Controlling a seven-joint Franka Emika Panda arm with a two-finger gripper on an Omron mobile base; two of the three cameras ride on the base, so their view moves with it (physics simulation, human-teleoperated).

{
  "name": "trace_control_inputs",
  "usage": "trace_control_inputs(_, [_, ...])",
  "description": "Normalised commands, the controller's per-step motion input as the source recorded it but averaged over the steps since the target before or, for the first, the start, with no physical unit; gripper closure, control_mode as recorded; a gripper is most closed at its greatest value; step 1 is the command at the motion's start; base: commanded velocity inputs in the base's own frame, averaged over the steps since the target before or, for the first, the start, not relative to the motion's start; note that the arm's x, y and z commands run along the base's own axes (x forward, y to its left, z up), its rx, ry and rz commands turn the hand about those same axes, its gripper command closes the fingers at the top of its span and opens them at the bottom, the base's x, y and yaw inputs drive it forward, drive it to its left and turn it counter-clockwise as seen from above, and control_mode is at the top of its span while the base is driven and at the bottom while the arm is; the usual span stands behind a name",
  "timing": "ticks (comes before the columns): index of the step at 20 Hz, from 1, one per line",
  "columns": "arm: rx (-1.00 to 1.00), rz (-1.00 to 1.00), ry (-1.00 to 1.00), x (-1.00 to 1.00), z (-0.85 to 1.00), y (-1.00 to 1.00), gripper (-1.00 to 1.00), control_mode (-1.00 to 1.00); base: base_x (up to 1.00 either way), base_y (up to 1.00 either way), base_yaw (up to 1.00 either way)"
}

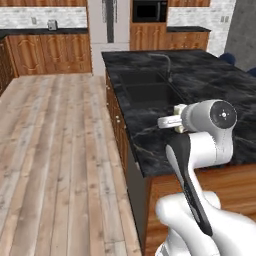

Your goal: Pick the bottled water, boxed drink, bottled water from the counter and place them in the open cabinet.

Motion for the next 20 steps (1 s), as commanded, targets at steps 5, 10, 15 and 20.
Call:
trace_control_inputs(5, [0.00, 0.00, 0.00, 0.00, 0.00, 0.00, 1.00, 1.00, -0.61, 0.36, 0.69])
trace_control_inputs(10, [0.00, 0.00, 0.00, 0.00, 0.00, 0.00, 1.00, 1.00, 0.00, 0.07, 1.00])
trace_control_inputs(15, [0.00, 0.00, 0.00, 0.00, 0.00, 0.00, 1.00, 1.00, 0.00, 0.00, 1.00])
trace_control_inputs(20, [0.00, 0.00, 0.00, 0.00, 0.00, 0.00, 1.00, 1.00, 0.00, 0.03, 1.00])
